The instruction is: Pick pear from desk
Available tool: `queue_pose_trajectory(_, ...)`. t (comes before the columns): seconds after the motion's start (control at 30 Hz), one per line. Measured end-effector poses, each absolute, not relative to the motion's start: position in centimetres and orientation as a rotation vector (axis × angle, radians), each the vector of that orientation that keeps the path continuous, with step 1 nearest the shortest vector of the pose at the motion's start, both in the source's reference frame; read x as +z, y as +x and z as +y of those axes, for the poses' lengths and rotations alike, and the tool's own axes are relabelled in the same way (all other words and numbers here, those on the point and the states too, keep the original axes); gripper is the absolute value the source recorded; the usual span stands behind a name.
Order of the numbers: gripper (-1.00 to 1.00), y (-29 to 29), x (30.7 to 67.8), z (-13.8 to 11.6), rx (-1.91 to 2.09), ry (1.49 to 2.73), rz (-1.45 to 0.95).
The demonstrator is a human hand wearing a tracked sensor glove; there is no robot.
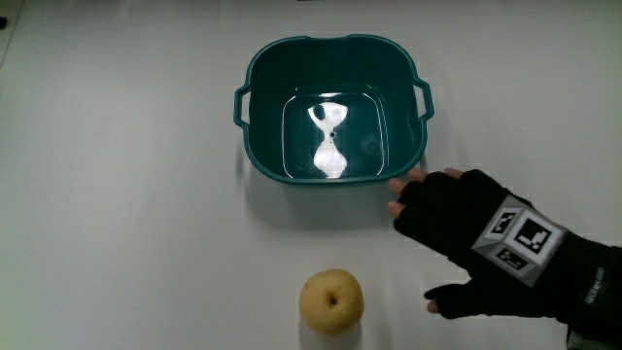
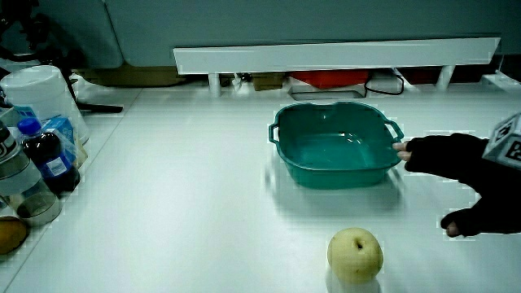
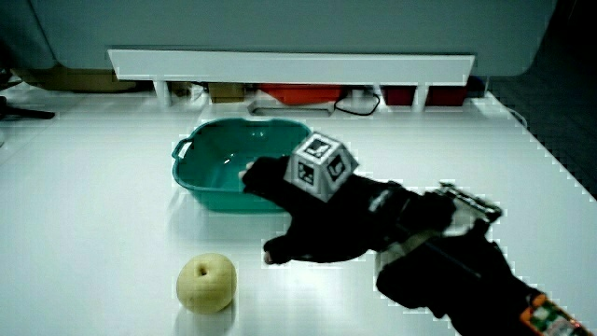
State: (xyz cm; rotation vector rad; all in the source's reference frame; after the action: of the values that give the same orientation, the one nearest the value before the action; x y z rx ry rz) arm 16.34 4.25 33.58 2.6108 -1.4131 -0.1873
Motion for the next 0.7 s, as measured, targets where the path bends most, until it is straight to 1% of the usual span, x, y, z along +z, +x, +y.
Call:
queue_pose_trajectory(0.1, 0.0, 14.0, 33.5, 4.6, -0.303, 2.506, -1.473)
queue_pose_trajectory(0.13, 0.0, 13.1, 33.2, 4.7, -0.26, 2.573, -1.552)
queue_pose_trajectory(0.17, 0.0, 12.3, 33.4, 4.9, -0.221, 2.375, -1.435)
queue_pose_trajectory(0.2, 0.0, 11.5, 33.0, 5.1, -0.36, 2.214, -1.358)
queue_pose_trajectory(0.23, 0.0, 10.8, 33.0, 5.3, -0.185, 2.257, -1.406)
queue_pose_trajectory(0.27, 0.0, 10.1, 33.1, 5.5, -0.156, 2.271, -1.45)
queue_pose_trajectory(0.33, 0.0, 8.7, 33.2, 6.0, -0.188, 2.211, -1.477)
queue_pose_trajectory(0.37, 0.0, 8.1, 33.4, 6.2, -0.145, 2.22, -1.496)
queue_pose_trajectory(0.4, 0.0, 7.5, 33.6, 6.4, -0.079, 2.205, -1.523)
queue_pose_trajectory(0.47, 0.0, 6.5, 34.0, 6.9, -0.108, 2.248, -1.603)
queue_pose_trajectory(0.5, 0.0, 6.1, 34.1, 7.0, -0.149, 2.229, -1.615)
queue_pose_trajectory(0.53, 0.0, 5.8, 34.4, 7.1, -0.171, 2.122, -1.574)
queue_pose_trajectory(0.57, 0.0, 5.4, 34.7, 7.3, -0.114, 2.149, -1.603)
queue_pose_trajectory(0.6, 0.0, 5.1, 34.9, 7.4, -0.12, 2.147, -1.614)
queue_pose_trajectory(0.67, 0.0, 4.6, 35.5, 7.6, -0.16, 2.196, -1.689)
queue_pose_trajectory(0.7, 0.0, 4.4, 35.6, 7.7, -0.202, 2.191, -1.7)
